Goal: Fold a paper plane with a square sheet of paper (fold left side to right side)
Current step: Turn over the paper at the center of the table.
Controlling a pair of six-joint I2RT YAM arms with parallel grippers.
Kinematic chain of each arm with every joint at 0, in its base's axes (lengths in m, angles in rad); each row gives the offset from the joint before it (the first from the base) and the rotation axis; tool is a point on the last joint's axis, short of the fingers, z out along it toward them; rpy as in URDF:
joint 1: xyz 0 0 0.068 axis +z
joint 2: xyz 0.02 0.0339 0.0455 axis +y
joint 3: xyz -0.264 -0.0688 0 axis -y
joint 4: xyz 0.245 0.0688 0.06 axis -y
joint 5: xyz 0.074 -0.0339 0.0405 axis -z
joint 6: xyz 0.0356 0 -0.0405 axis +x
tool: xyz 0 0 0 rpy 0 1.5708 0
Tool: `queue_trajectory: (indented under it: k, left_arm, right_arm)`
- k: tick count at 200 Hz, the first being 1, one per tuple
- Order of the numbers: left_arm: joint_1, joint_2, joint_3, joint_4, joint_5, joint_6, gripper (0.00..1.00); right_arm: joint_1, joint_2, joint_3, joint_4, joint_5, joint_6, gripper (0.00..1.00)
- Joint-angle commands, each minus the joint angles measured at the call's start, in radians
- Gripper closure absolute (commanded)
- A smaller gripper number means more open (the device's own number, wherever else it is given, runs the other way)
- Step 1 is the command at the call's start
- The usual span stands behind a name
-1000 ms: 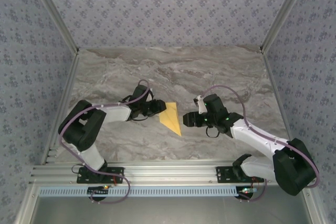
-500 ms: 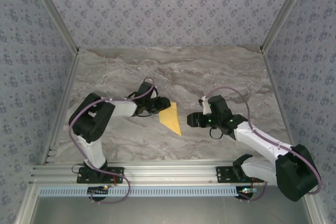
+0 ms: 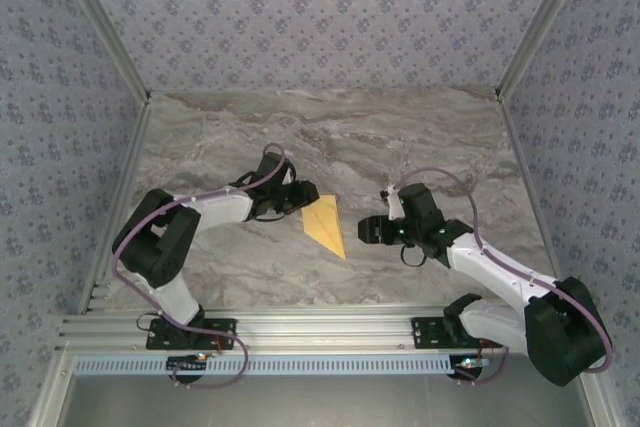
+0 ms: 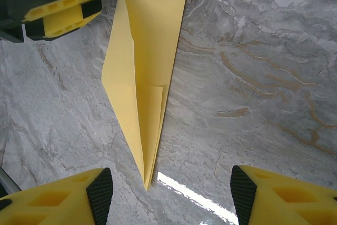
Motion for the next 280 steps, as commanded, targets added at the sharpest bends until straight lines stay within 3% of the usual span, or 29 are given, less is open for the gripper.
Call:
queue_trajectory:
  k: [1, 88, 165, 200, 236, 280]
  left_arm:
    - [-0.007, 0.041, 0.024, -0.03, 0.004, -0.001, 0.56]
    - [-0.007, 0.128, 0.047, 0.092, 0.073, -0.04, 0.59]
    - [-0.007, 0.123, 0.056, 0.196, 0.129, -0.065, 0.72]
    - [-0.007, 0.087, 0.051, 0.211, 0.13, -0.065, 0.8]
    - [-0.007, 0.022, 0.033, 0.219, 0.127, -0.066, 0.98]
    - [-0.005, -0.141, 0.014, 0.199, 0.112, -0.085, 1.0]
  right_arm:
    - [-0.007, -0.012, -0.012, -0.009, -0.018, -0.007, 0.35]
    - [-0.008, -0.02, -0.019, -0.014, -0.018, -0.007, 0.35]
    - [-0.024, -0.013, -0.043, 0.029, -0.077, 0.013, 0.29]
    - [-0.063, -0.005, -0.081, 0.111, -0.177, 0.057, 0.17]
    - [-0.121, 0.032, -0.143, 0.313, -0.355, 0.16, 0.01]
    - [-0.19, 0.087, -0.185, 0.557, -0.519, 0.302, 0.0]
